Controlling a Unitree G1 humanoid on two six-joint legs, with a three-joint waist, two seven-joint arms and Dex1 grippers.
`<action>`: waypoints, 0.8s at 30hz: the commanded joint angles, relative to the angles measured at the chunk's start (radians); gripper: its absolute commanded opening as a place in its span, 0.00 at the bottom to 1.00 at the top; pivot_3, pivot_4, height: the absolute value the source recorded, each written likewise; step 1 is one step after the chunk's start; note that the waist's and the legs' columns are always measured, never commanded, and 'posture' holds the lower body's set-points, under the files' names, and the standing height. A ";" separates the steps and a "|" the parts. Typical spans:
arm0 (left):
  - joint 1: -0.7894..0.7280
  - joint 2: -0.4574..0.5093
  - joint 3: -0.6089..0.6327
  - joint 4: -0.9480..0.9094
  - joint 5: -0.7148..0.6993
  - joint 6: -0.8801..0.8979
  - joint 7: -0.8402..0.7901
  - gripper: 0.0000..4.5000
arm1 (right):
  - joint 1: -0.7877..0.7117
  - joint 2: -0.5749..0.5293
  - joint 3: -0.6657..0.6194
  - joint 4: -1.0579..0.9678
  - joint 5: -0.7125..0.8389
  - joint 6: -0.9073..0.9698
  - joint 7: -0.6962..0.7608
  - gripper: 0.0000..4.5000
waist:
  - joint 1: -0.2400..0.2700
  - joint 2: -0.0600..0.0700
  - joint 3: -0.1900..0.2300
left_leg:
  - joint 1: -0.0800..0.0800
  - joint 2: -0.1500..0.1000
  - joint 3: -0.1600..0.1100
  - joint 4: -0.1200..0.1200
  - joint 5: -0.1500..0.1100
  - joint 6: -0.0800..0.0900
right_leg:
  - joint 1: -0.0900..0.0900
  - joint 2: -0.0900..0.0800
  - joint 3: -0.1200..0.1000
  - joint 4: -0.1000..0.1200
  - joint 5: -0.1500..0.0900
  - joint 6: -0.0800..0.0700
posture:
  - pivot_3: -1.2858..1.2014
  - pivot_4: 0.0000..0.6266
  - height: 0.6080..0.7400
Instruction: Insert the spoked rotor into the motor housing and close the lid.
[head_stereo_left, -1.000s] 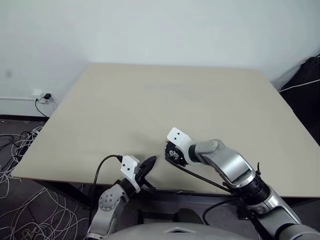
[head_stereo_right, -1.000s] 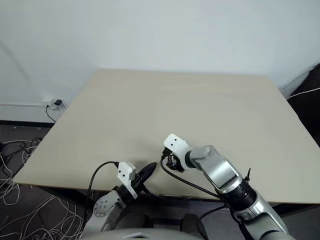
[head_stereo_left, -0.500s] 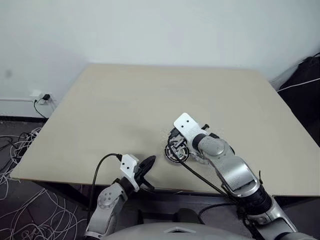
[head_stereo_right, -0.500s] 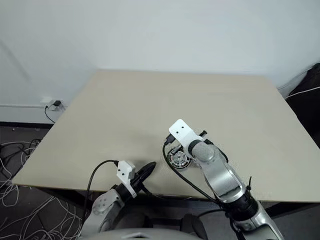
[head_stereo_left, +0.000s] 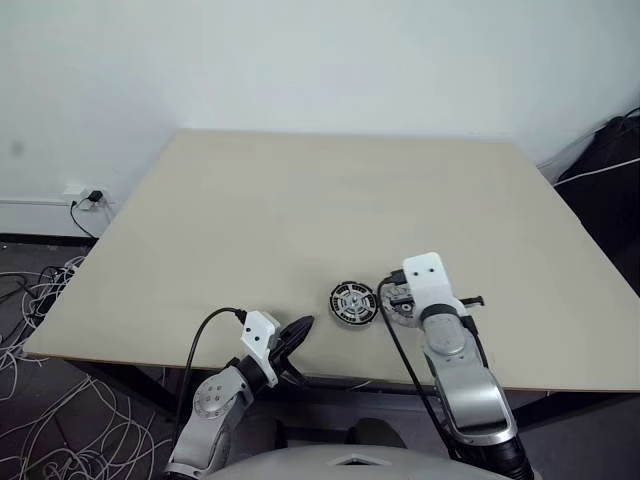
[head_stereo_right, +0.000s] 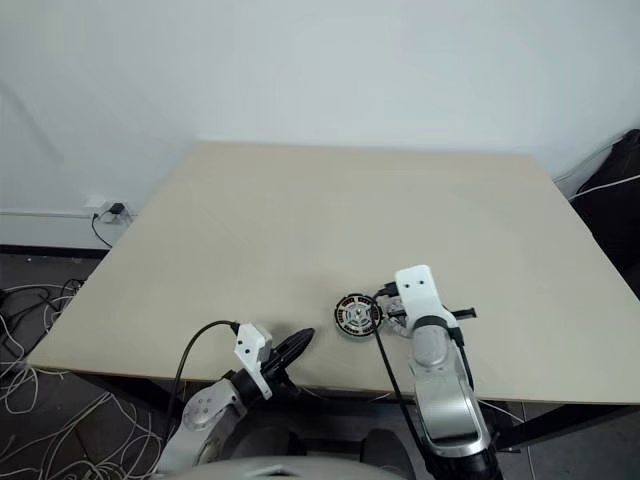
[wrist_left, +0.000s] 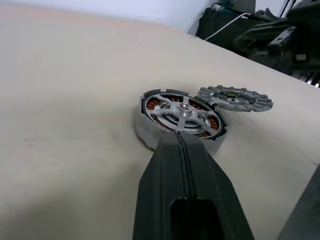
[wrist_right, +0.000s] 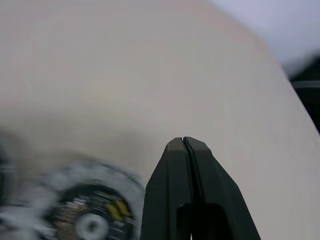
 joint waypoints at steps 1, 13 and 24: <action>-0.017 0.003 -0.003 -0.050 -0.019 0.006 -0.016 0.00 | 0.032 0.036 -0.060 -0.038 -0.012 -0.038 -0.039 0.01 | -0.001 0.000 0.000 | 0.000 0.000 0.000 0.000 0.000 0.000 | 0.000 0.000 0.000 0.000 0.000 0.000 | 0.52 0.00 1.00; -0.009 0.008 -0.017 -0.116 -0.019 0.062 -0.009 0.00 | 0.101 0.129 -0.144 0.016 0.056 -0.112 -0.009 0.01 | -0.006 0.003 -0.001 | 0.002 0.002 0.000 -0.001 0.000 -0.001 | 0.000 -0.002 0.001 0.000 0.000 0.000 | 0.52 0.00 1.00; -0.015 0.016 -0.007 -0.162 -0.033 0.107 0.005 0.00 | 0.120 0.176 -0.251 0.118 0.229 -0.237 0.089 0.01 | -0.010 0.004 0.000 | 0.002 0.002 0.000 -0.001 0.000 -0.001 | 0.000 -0.003 0.001 -0.001 0.000 0.000 | 0.52 0.00 1.00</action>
